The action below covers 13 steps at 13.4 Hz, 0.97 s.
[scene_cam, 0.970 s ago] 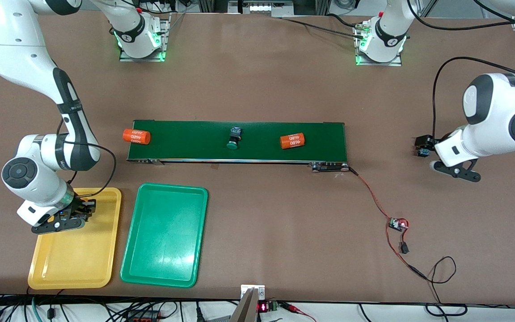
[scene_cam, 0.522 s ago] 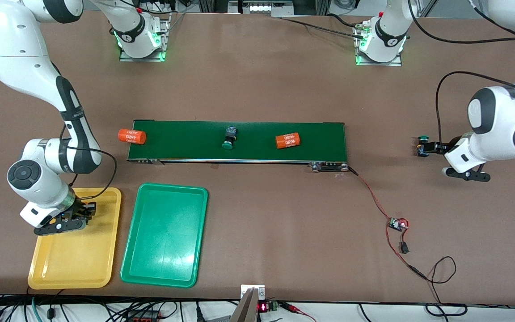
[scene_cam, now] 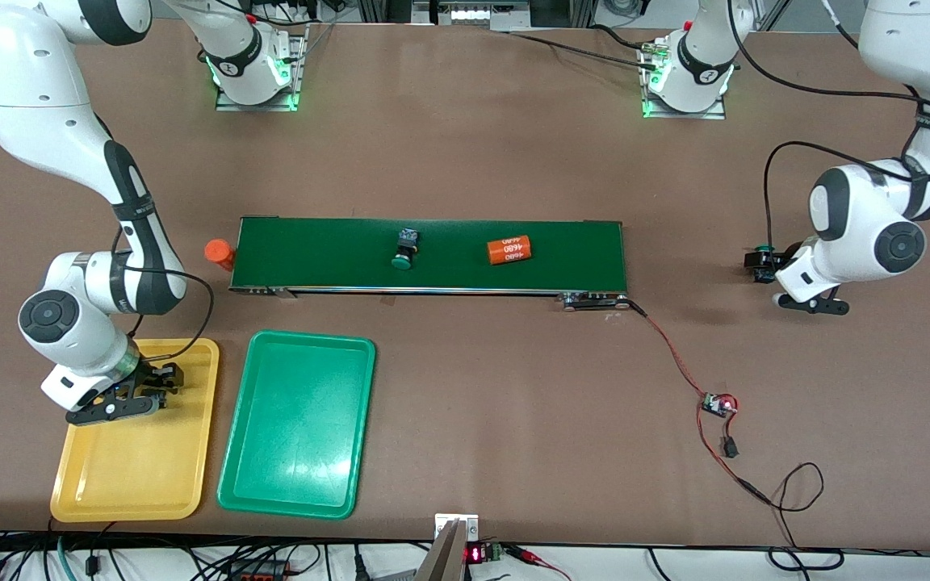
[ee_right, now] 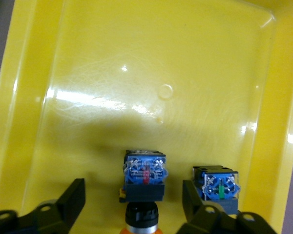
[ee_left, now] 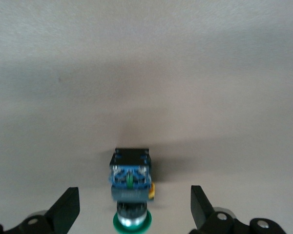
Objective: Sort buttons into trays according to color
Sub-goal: 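Release the button in the tray while the left gripper grasps a green button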
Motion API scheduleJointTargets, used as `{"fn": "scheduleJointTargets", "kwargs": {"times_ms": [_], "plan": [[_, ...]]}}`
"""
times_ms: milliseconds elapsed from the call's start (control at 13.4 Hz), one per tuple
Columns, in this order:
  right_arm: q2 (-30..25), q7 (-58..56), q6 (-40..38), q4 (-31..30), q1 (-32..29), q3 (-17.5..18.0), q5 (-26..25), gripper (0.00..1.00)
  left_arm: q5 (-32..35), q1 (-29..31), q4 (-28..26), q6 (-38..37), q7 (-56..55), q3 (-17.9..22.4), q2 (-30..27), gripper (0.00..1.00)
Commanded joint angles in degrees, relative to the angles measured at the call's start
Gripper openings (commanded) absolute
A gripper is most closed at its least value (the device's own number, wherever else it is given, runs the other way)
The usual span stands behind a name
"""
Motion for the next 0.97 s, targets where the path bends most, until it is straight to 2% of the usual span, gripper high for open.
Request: {"fn": "scheduleJointTargets", "kwargs": {"times_ms": [0,149,224,373,522,597,746,896], "plan": [[-1.0,0.0,-0.5,0.7,0.8,0.2,-0.2,0.92,-0.5,-0.6,-1.1,2.5,-0.1,0.6,1.5,0.86],[-3.7,1.5,-3.6,-0.8,2.0,0.3,0.0,0.94,-0.5,-0.9,-1.8,2.5,-0.2,0.6,1.4,0.51],[-5.2,3.5,-6.6,-1.1,3.2,0.3,0.0,0.96,-0.5,-0.9,-1.7,2.5,-0.3,0.6,1.4,0.37],[-8.9,10.1,-13.7,-2.3,5.6,0.6,0.0,0.99,-0.5,-0.9,-1.1,2.1,-0.4,0.6,0.8,0.17],[-11.9,13.5,-17.6,-3.4,6.6,1.0,0.3,1.00,-0.5,-0.9,-0.7,1.0,-0.4,0.4,-2.0,0.11],[-12.8,13.9,-19.2,-4.2,7.0,1.2,1.3,1.00,-0.5,-1.0,-0.4,-3.1,0.0,-0.4,-4.3,0.11],[-16.6,14.0,-20.2,-8.0,7.1,1.3,4.8,1.00,-0.5,-1.0,4.1,-13.5,0.0,-5.3,-5.3,0.11],[-21.0,14.2,-20.3,-12.8,7.3,2.2,5.6,1.00,-1.3,-1.0,8.9,-22.5,-1.8,-11.3,-5.4,0.11]]}}
